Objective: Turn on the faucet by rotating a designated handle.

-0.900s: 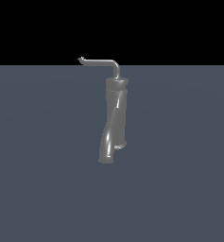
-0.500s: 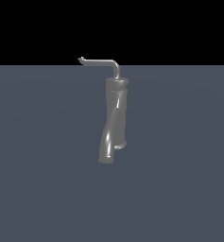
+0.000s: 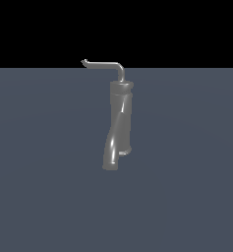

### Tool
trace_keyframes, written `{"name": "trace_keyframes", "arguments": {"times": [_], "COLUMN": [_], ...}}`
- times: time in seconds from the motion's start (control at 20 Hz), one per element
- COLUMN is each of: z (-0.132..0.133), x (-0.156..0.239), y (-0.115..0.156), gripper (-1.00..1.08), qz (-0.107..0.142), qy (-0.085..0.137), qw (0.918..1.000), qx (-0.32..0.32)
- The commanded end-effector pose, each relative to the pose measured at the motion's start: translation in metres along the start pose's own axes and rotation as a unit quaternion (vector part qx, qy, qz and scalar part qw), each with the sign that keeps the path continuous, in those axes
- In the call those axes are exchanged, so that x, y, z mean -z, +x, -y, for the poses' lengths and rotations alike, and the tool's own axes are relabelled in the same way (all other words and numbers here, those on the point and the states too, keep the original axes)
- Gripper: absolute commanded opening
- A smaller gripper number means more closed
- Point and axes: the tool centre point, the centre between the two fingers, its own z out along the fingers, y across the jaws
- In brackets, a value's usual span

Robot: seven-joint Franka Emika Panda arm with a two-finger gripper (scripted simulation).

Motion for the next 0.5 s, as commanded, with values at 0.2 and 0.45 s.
{"name": "trace_keyframes", "arguments": {"times": [0.2,0.45], "z": [0.001,0.001], "x": [-0.002,-0.006], "y": [0.009,0.021], "gripper": [-1.00,-1.00], "qz": [0.002,0.006], "qy": [0.006,0.014], "qw": [0.9998,0.9984], "qx": [-0.021,-0.054]}}
